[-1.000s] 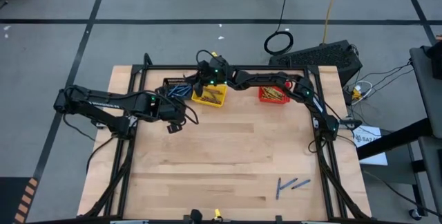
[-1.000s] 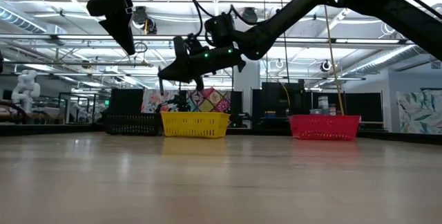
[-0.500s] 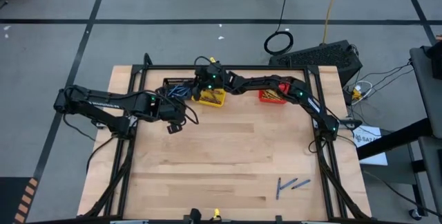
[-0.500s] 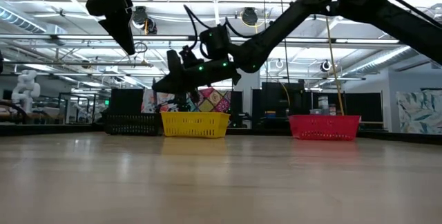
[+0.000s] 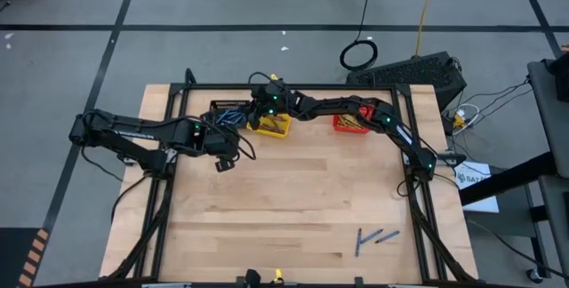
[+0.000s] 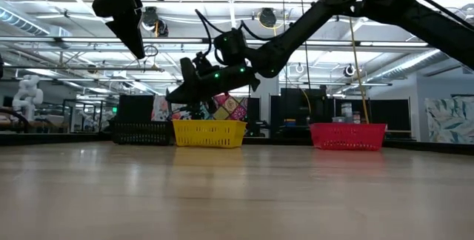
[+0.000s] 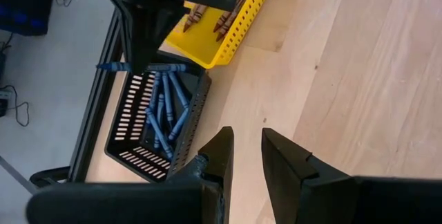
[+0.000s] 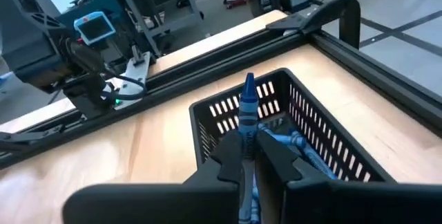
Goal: Sort crayons
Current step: Put the blue crayon into the black bin
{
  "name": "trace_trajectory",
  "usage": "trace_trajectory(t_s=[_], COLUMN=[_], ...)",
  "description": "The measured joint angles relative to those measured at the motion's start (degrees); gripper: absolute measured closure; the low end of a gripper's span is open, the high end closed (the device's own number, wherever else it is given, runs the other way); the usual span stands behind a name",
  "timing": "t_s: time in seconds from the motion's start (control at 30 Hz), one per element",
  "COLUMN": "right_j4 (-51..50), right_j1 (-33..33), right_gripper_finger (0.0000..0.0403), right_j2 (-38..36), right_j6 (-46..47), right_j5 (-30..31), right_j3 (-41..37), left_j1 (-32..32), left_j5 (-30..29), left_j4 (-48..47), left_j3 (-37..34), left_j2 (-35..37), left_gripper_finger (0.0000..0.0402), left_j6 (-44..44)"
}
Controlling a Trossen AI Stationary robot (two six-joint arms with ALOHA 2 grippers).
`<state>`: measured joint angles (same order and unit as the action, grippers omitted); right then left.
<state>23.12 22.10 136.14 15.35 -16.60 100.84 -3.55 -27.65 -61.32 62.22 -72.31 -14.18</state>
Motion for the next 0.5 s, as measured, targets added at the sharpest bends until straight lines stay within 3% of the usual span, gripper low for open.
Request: trace_trajectory(t_s=[0.5], right_j4=[-0.21], right_j1=[-0.04], right_gripper_finger=[0.0381], right_j2=[0.85], right_j6=[-0.04], right_j5=[0.0], right_j3=[0.0], left_j1=[-0.02], left_j5=[0.01], left_j4=[0.02], left_j3=[0.0], left_j2=[0.0], left_gripper_finger=[0.0331], left_j6=[0.04])
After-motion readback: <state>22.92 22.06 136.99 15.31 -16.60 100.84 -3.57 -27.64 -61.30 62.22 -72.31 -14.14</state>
